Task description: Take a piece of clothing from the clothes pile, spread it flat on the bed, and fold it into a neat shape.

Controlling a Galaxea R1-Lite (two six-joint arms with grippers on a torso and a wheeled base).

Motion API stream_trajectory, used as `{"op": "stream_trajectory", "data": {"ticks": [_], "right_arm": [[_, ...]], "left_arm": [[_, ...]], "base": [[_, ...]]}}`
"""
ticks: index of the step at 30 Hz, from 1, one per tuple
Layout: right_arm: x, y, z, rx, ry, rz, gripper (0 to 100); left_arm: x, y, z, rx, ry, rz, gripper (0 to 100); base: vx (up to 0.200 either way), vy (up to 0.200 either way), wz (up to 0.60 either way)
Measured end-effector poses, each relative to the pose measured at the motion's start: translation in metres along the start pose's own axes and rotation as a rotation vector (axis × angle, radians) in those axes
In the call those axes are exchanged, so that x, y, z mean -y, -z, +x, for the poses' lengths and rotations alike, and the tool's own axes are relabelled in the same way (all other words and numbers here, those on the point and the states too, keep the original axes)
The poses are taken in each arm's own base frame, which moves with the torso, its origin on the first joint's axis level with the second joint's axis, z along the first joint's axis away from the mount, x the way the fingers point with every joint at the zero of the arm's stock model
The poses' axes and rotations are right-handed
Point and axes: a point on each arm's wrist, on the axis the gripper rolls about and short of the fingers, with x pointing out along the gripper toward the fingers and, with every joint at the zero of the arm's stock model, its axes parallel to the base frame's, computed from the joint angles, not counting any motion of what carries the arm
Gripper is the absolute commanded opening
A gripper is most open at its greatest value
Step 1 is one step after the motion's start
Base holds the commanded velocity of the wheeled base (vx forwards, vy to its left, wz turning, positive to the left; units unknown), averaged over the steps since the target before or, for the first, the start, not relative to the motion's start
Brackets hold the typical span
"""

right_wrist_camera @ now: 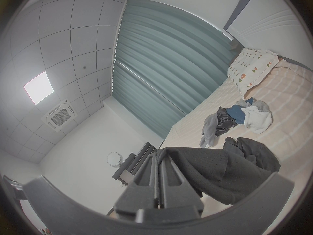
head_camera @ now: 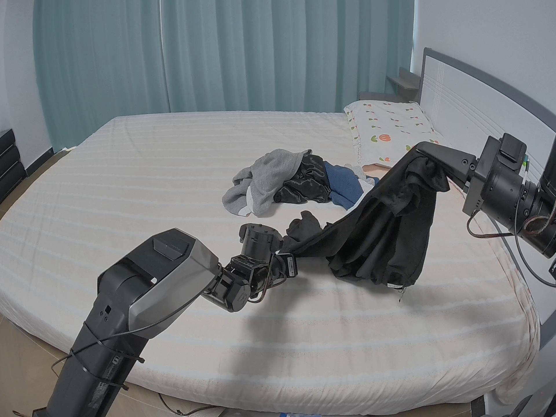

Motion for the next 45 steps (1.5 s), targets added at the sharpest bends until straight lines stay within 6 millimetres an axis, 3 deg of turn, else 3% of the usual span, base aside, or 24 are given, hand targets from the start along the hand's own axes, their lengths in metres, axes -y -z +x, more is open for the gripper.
{"op": "stream_trajectory", "data": {"ticks": [4,10,17,26,33,37,45], "right_arm": [[0.005,0.001,0.003,-0.005,0.014,0.003,0],[0.017,0.001,0.012,-0.011,0.047,0.005,0],[0.033,0.0,0.041,-0.02,0.074,0.009,0],[0.03,-0.027,0.081,0.107,0.046,-0.025,0],[0.048,-0.015,0.086,0.078,0.103,-0.005,0],[0.07,0.005,0.083,0.011,0.175,0.026,0],[0.091,0.031,0.08,-0.057,0.257,0.09,0]], "left_arm": [[-0.004,0.0,-0.01,-0.02,-0.021,-0.046,0],[-0.003,-0.021,-0.053,-0.031,-0.035,-0.127,0],[0.011,-0.067,-0.119,0.037,-0.025,-0.217,0],[0.026,-0.132,-0.214,0.188,0.064,-0.332,0],[0.019,-0.128,-0.251,0.149,0.13,-0.352,0],[0.012,-0.114,-0.259,0.096,0.149,-0.365,0],[0.006,-0.091,-0.262,0.0,0.237,-0.443,0]], "base": [[0.0,0.0,0.0],[0.0,0.0,0.0],[0.0,0.0,0.0],[0.0,0.0,0.0],[0.0,0.0,0.0],[0.0,0.0,0.0],[0.0,0.0,0.0]]}}
